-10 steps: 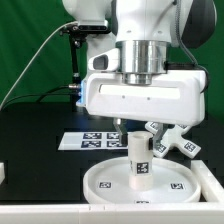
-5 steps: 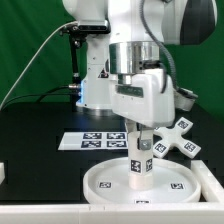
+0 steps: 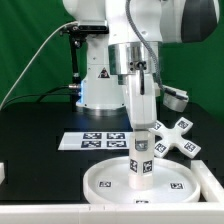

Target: Assemble round table

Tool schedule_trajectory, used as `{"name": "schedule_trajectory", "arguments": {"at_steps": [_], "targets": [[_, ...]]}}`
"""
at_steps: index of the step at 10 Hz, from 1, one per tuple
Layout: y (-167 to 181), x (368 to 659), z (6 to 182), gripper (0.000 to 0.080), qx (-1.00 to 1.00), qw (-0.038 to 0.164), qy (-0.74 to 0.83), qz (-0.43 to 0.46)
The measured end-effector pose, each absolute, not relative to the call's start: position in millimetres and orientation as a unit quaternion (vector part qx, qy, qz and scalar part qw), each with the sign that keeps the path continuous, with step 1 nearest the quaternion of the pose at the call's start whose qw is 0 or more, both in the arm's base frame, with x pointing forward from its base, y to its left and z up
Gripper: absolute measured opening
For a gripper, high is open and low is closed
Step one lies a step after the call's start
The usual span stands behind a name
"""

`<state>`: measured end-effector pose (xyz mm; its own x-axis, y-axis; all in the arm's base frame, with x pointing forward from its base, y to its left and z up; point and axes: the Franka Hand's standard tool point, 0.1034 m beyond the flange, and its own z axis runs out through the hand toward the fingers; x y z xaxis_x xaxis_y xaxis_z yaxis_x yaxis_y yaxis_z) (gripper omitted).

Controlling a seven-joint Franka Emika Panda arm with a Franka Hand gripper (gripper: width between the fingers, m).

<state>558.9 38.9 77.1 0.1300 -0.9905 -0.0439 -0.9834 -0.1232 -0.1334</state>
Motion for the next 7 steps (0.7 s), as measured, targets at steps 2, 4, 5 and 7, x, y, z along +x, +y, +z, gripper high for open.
{"name": "schedule_trajectory", "arguments": {"at_steps": [2,4,5,7], "targets": [[36.2,561.5,78.7,0.0640,-0.854,0.062,0.516,-0.027],[44.5,551.7,74.4,0.0648,-0.884,0.057,0.462,-0.038],[42.5,551.0,74.0,0.0648,-0.902,0.055,0.427,-0.038],[40.8,551.2,73.5,0.0649,-0.928,0.052,0.366,-0.042]]}}
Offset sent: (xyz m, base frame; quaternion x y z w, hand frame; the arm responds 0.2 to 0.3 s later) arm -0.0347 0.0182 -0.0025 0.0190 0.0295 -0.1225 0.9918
